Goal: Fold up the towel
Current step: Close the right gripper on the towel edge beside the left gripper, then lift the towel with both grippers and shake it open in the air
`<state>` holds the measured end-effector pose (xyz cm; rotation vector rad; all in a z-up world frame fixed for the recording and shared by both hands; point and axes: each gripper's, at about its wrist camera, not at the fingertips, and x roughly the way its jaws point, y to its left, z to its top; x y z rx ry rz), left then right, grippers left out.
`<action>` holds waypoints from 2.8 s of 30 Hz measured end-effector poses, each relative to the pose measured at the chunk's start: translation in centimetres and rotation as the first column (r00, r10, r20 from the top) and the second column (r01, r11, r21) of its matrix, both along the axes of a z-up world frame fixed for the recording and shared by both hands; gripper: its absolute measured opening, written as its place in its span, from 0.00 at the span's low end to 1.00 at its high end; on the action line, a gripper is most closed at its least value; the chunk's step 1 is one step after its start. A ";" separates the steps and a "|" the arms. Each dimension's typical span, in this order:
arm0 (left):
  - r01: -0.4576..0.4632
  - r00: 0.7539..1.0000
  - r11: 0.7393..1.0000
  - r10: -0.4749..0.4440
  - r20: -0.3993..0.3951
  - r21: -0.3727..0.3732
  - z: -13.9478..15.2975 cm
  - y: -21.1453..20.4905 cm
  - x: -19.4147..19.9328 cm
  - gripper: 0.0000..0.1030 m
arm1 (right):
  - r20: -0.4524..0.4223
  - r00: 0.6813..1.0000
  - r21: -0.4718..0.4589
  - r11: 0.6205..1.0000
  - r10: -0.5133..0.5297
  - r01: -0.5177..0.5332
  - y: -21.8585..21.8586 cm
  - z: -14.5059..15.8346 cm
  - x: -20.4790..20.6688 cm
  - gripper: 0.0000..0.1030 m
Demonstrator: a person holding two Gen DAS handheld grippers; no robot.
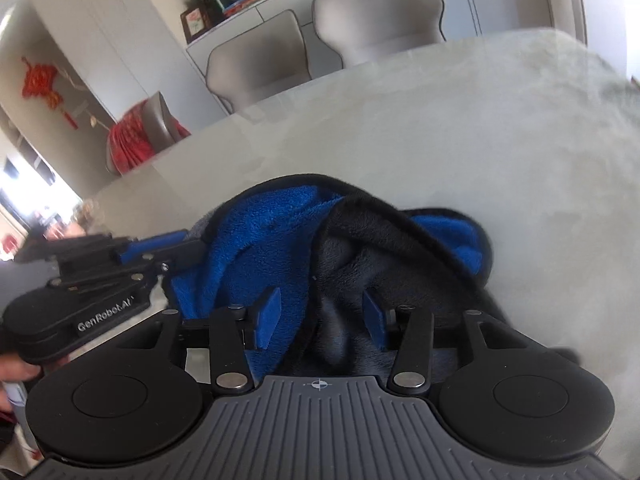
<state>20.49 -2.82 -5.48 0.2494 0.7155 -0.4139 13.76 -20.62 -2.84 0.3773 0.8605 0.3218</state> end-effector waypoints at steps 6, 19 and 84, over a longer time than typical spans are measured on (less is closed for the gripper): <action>-0.003 0.999 0.999 0.000 -0.052 -0.042 -0.3 1.0 0.7 0.13 | -0.032 0.999 0.092 0.996 -0.016 0.019 0.5 -1.3 0.8 0.43; 0.016 0.995 0.994 -0.027 -0.097 -0.110 -0.4 2.0 1.9 0.47 | -0.010 1.000 0.126 0.992 -0.015 0.016 0.2 -1.0 0.4 0.08; 0.097 0.975 0.992 -0.112 -0.194 -0.083 0.2 1.6 3.7 0.02 | -0.053 0.997 0.174 0.983 -0.057 0.066 0.5 -1.9 -0.5 0.09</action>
